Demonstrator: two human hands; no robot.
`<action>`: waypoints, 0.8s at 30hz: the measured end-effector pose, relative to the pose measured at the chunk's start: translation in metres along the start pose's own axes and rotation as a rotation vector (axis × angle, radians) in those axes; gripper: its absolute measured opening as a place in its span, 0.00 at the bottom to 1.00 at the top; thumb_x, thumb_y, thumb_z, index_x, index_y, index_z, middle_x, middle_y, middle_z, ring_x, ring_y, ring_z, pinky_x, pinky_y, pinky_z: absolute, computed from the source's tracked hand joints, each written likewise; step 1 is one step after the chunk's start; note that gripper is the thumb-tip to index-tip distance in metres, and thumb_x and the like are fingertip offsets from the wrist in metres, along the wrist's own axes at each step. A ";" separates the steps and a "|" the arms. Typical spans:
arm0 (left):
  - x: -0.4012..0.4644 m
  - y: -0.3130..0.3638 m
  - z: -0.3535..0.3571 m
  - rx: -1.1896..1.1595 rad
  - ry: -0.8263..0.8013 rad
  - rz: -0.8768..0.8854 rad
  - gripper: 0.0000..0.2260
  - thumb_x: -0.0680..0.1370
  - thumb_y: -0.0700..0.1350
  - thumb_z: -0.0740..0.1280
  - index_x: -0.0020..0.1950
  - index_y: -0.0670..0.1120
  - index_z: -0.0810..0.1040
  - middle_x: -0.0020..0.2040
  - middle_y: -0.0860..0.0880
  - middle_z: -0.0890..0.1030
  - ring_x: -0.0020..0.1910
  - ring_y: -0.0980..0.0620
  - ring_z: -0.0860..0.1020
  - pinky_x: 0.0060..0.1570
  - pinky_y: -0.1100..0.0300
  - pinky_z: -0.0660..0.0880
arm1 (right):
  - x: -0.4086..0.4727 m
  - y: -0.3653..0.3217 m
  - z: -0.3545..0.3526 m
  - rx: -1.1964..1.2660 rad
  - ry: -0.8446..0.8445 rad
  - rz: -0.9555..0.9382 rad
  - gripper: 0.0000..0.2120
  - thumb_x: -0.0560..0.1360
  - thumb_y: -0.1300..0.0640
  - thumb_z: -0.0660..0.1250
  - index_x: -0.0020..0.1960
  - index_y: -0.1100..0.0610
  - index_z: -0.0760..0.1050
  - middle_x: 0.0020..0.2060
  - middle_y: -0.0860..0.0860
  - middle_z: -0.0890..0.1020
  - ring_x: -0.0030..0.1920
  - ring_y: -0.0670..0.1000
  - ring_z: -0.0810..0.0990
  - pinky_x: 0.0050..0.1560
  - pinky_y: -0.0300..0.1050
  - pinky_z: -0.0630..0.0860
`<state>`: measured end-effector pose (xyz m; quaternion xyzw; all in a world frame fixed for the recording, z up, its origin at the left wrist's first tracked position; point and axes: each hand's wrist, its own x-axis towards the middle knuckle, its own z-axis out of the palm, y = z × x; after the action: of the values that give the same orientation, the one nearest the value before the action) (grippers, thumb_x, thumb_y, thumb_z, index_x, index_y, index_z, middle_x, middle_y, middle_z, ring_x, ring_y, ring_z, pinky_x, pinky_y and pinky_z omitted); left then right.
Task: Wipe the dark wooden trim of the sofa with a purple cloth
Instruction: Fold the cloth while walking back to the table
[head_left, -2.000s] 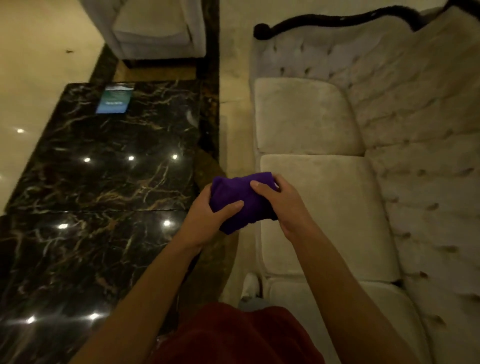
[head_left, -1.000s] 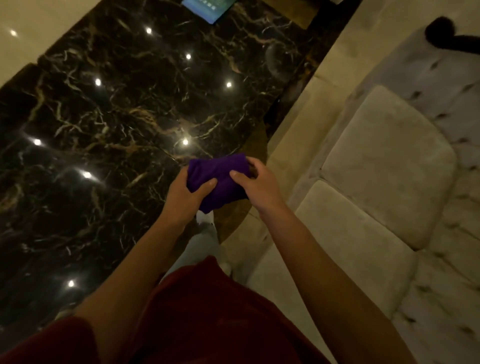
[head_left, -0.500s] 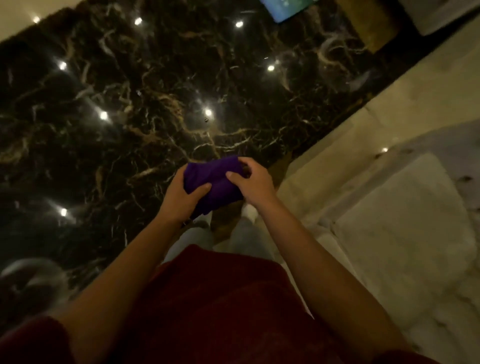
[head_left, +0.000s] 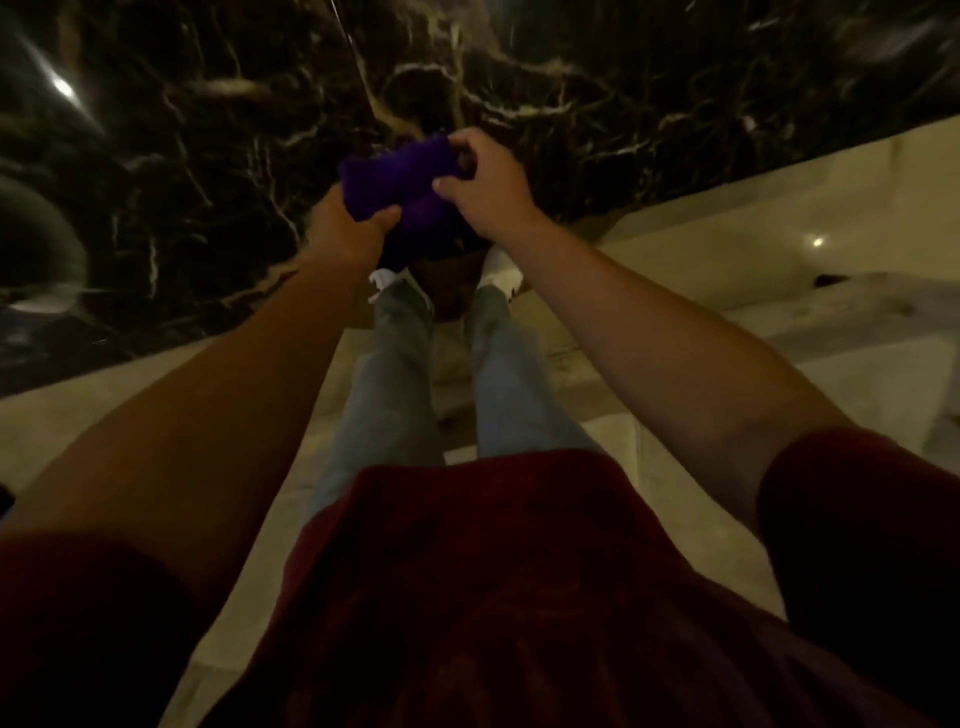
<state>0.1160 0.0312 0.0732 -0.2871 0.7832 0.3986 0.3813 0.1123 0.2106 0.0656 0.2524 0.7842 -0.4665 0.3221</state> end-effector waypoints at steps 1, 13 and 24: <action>0.014 -0.003 0.006 0.022 0.014 -0.036 0.27 0.79 0.47 0.73 0.76 0.45 0.71 0.72 0.45 0.78 0.70 0.46 0.76 0.68 0.55 0.73 | 0.013 0.007 0.007 -0.024 -0.008 0.001 0.21 0.79 0.59 0.73 0.70 0.55 0.74 0.60 0.49 0.79 0.59 0.45 0.74 0.59 0.39 0.72; 0.112 -0.027 0.026 0.249 -0.007 -0.041 0.24 0.81 0.48 0.71 0.76 0.48 0.71 0.72 0.46 0.77 0.73 0.45 0.74 0.73 0.50 0.71 | 0.099 0.050 0.045 -0.273 -0.012 -0.076 0.17 0.80 0.55 0.72 0.68 0.55 0.75 0.61 0.50 0.82 0.61 0.49 0.80 0.60 0.46 0.80; 0.132 -0.060 0.015 0.331 0.081 -0.068 0.30 0.75 0.61 0.74 0.72 0.49 0.72 0.69 0.46 0.78 0.67 0.43 0.77 0.66 0.45 0.76 | 0.107 0.057 0.063 -0.526 0.060 -0.013 0.20 0.80 0.44 0.71 0.67 0.50 0.73 0.61 0.48 0.82 0.61 0.51 0.81 0.57 0.49 0.80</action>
<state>0.0949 -0.0063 -0.0659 -0.2625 0.8427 0.2393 0.4047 0.0978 0.1893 -0.0689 0.1686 0.8893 -0.2411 0.3501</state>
